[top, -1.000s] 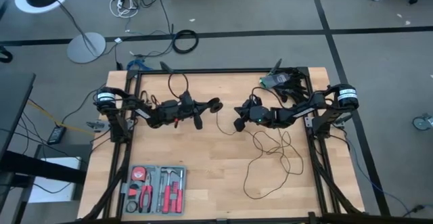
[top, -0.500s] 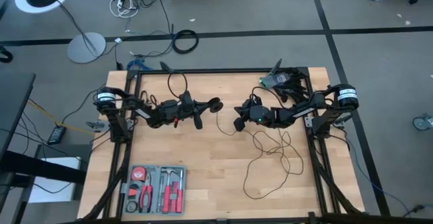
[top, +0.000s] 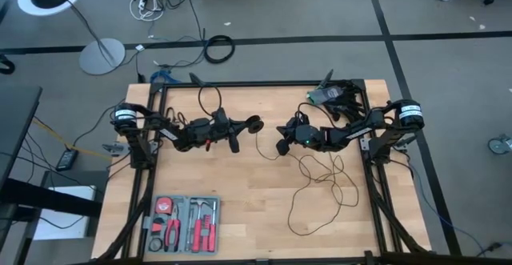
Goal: Coil cords
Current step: Coil the black wire on the spool
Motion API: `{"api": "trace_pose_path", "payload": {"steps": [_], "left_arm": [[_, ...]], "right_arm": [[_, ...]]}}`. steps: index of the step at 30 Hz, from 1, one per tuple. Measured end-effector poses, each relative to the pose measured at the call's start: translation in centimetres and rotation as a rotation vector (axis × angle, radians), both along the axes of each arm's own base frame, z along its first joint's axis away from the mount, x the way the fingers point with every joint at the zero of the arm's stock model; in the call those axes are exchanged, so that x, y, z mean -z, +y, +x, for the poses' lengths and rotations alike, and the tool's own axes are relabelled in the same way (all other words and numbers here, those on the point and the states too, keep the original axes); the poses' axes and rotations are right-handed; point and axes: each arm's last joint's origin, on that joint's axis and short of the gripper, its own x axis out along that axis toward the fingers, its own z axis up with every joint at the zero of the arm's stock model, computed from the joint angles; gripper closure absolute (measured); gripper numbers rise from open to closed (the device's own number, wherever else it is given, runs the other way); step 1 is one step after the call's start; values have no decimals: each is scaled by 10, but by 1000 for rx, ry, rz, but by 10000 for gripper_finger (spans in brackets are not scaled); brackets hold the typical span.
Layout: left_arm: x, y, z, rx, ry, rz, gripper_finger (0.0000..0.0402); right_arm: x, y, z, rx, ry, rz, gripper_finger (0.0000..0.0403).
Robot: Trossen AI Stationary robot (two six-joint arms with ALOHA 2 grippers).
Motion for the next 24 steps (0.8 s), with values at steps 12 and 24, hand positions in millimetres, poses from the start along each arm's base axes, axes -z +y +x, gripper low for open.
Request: {"api": "trace_pose_path", "payload": {"steps": [12,24], "left_arm": [[0,0,0,10,-2,0,401],[-3,-4,1,126,-31,-5,401]], "right_arm": [[0,0,0,0,-4,0,397],[-2,0,1,1,-27,-1,396]]}}
